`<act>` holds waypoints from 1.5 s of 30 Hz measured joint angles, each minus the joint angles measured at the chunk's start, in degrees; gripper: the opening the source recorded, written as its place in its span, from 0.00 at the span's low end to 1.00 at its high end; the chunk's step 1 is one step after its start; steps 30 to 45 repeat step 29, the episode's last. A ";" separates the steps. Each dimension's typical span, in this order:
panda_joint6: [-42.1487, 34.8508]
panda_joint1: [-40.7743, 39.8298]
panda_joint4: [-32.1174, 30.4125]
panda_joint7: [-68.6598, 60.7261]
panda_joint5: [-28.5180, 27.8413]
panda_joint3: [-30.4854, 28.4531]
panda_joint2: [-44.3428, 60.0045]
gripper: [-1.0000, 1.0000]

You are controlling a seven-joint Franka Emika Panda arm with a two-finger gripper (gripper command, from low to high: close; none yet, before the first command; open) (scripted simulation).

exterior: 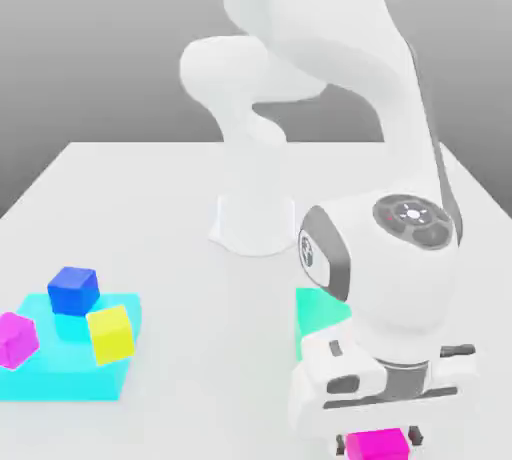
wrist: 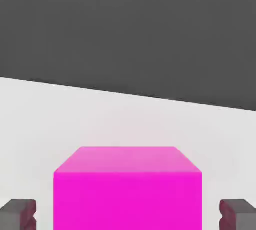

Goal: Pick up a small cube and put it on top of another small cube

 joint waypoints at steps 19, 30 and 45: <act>-13.76 -16.17 -5.46 4.83 8.52 -13.33 -19.41 0.00; -11.50 -30.56 -6.04 8.40 14.94 -21.81 -17.69 1.00; -11.50 -30.56 -6.04 8.40 14.94 -21.81 -17.69 1.00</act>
